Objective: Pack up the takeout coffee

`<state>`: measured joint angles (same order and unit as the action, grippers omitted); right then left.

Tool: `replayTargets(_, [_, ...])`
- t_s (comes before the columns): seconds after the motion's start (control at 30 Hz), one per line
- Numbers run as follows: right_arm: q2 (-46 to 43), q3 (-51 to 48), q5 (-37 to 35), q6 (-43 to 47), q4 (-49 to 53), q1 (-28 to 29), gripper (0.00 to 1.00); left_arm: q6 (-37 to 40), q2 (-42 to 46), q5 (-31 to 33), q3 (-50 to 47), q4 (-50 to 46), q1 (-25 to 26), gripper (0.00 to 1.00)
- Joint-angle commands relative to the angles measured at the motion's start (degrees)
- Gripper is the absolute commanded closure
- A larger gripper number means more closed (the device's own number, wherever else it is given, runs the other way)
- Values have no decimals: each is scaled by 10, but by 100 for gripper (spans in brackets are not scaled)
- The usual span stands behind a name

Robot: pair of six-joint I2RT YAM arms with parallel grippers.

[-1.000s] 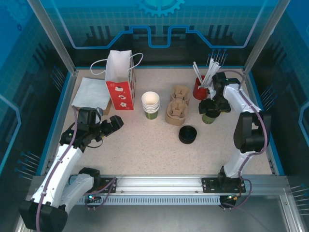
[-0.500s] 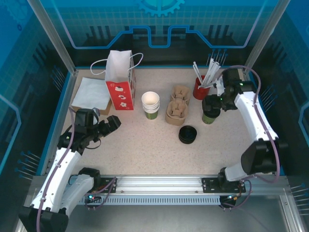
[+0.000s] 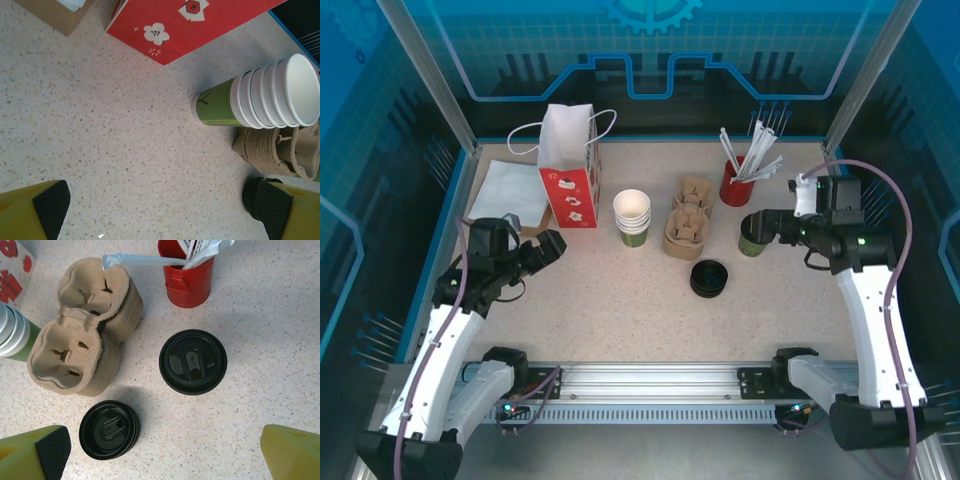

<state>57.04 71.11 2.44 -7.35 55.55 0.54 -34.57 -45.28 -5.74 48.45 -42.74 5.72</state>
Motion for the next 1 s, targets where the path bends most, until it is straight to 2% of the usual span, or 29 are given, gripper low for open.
replayTargets(0.0, [-43,-38,12,-12,-63,-13,0,19,-4,12,24,-15,-5,1])
replayTargets(0.17, [-124,-119,-16,-44,-128,-14,0,34,-21,11,56,-35,-5,1])
replayTargets(0.3, [-161,-161,-3,-60,-160,-14,0,72,-49,13,108,-58,-6,2])
replayTargets(0.67, [-149,-180,19,-107,-179,-14,0,168,-234,37,362,-159,-35,9])
replayTargets(0.97, [-154,-188,12,-106,-170,-14,0,223,-376,105,515,-142,-52,18])
